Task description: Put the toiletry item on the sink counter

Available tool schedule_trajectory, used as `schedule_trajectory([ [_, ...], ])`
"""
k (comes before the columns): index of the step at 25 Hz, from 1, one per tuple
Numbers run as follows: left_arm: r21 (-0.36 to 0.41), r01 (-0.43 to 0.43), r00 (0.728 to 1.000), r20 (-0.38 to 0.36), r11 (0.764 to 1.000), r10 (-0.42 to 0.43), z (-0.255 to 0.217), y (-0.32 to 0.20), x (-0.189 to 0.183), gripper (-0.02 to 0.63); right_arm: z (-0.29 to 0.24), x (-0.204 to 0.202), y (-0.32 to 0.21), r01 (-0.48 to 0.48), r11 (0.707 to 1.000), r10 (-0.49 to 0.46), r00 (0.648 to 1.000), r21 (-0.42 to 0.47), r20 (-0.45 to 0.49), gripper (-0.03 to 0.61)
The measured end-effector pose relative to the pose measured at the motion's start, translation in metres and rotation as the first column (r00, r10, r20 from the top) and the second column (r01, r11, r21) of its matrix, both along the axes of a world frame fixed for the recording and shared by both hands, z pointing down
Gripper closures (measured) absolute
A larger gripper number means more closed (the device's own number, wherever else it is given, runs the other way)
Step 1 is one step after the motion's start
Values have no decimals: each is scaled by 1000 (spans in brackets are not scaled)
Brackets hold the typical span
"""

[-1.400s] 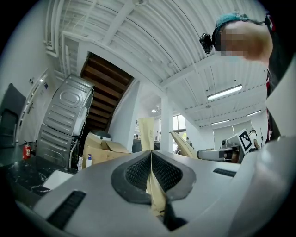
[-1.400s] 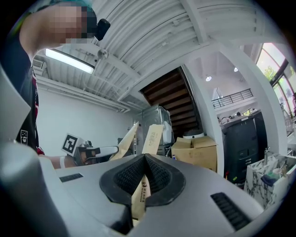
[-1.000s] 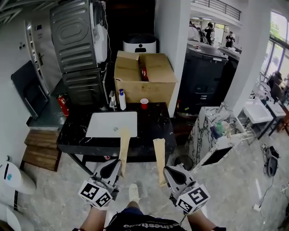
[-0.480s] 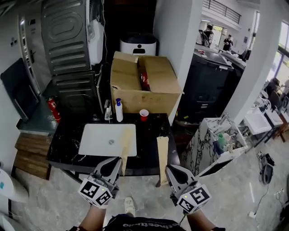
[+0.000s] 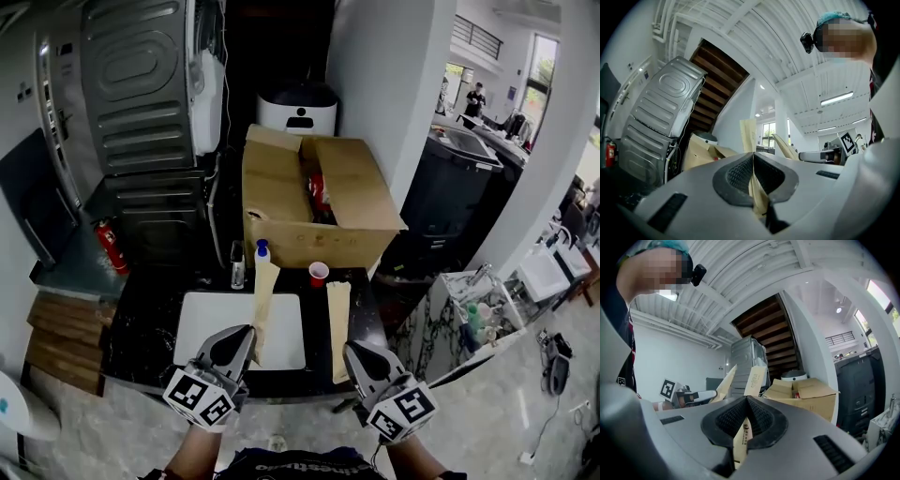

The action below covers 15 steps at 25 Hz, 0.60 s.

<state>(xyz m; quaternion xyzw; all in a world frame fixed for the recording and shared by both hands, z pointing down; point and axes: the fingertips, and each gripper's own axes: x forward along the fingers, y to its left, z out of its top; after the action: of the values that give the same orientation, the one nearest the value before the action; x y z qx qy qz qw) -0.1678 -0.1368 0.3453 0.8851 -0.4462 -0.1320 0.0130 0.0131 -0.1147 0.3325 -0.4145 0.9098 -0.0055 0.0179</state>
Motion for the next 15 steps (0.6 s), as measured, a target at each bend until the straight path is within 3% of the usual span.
schedule_trajectory([
  [6,-34,-16,1000,-12,999,15,13,-33,5,597,6,-4,-33,2,1000,-3,1000,-30,-12,540],
  [15,-47,-22,1000,-23,999,21,13,-69,37,597,3,22,-72,14,999,-14,1000,-32,0,540],
])
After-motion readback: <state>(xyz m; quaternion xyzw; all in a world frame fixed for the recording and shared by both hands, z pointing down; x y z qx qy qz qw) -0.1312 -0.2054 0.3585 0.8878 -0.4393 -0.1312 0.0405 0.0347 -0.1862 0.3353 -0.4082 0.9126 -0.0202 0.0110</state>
